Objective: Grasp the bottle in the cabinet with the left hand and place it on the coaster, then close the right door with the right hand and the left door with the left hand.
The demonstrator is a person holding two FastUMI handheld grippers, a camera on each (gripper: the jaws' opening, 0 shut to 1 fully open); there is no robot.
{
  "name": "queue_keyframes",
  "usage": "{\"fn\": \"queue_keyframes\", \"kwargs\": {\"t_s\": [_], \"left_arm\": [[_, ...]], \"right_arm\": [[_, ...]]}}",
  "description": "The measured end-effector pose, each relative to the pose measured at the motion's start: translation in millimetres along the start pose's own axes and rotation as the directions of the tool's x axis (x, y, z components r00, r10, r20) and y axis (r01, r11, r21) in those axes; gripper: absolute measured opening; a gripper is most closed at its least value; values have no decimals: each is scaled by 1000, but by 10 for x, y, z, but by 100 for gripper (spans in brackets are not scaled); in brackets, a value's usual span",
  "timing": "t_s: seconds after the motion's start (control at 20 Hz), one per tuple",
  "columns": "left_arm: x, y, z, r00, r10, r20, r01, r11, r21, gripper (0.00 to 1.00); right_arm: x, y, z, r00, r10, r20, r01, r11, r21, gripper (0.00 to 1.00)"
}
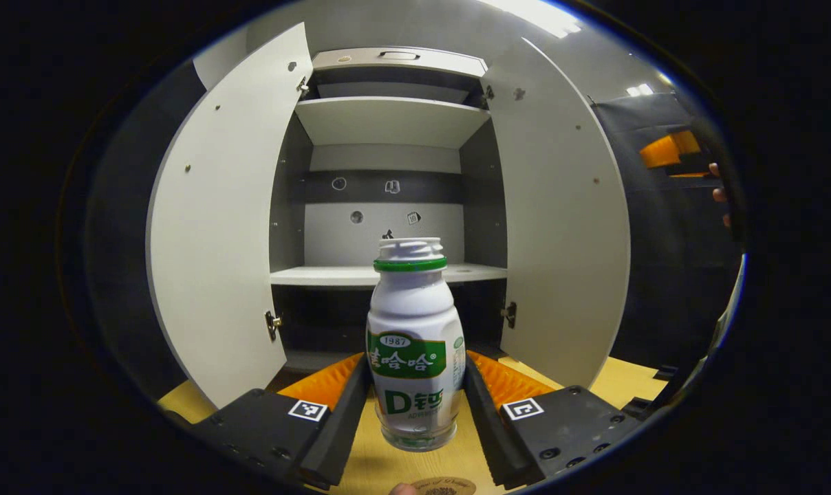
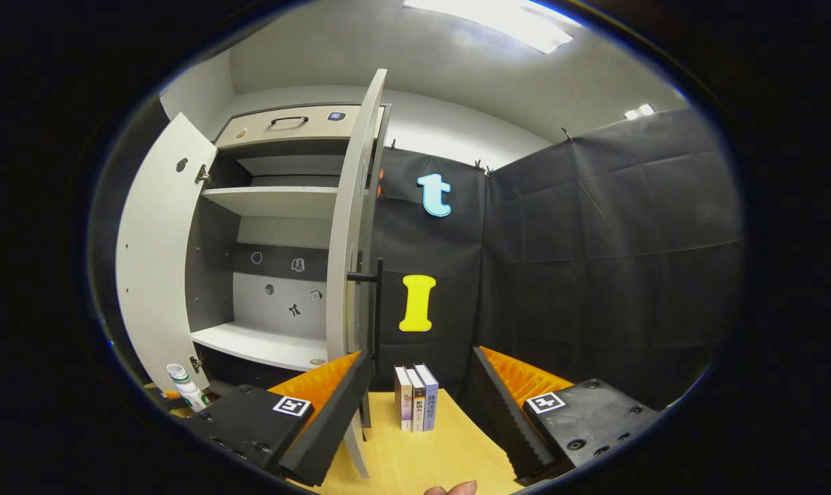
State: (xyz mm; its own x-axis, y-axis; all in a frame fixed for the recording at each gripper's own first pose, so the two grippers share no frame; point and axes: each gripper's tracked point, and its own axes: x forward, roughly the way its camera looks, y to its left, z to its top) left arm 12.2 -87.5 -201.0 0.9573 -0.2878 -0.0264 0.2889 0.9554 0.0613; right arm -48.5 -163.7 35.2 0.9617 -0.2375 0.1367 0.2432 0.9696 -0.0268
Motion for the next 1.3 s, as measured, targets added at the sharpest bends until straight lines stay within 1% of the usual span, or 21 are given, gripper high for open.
{"fn": "queue_keyframes", "kwargs": {"t_s": [0.1,0.3,0.4,0.5,0.6,0.7,0.8,0.9,1.05,1.3], "left_arm": [[-101,-55,-251,1000,-25,-12,25,1000,-11,77],[-247,-154,-784,996,-64,-66,64,998,9,77],[-286,-215,-958,993,-89,-74,89,996,-8,78],[-294,-268,-1105,991,-112,-78,110,993,-34,78],[-297,-293,-1242,989,-119,-84,115,992,-52,78],[-306,-313,-1399,987,-117,-110,113,993,-43,79],[-329,-332,-1495,985,-118,-124,114,993,-43,79],[-368,-371,-1543,984,-117,-136,111,992,-56,80],[-382,-381,-1541,985,-111,-130,104,993,-61,82],[-378,-389,-1659,980,-105,-171,93,993,-74,83]], "right_arm": [[-17,12,-2,1000,5,6,-5,999,-33,97],[-40,129,-32,1000,28,8,-27,996,-84,97],[-25,170,-53,999,32,3,-31,995,-98,97],[-3,189,-77,999,41,3,-41,996,-82,97],[28,159,-81,999,39,2,-39,998,-51,98],[50,93,-99,1000,27,-8,-27,999,-31,97],[78,18,-120,1000,6,-23,-6,1000,-16,97],[86,-3,-138,1000,1,-27,-1,1000,-6,98],[85,31,-191,999,9,-39,-9,1000,-6,97],[44,104,-178,999,27,-33,-28,999,-33,97]]}}
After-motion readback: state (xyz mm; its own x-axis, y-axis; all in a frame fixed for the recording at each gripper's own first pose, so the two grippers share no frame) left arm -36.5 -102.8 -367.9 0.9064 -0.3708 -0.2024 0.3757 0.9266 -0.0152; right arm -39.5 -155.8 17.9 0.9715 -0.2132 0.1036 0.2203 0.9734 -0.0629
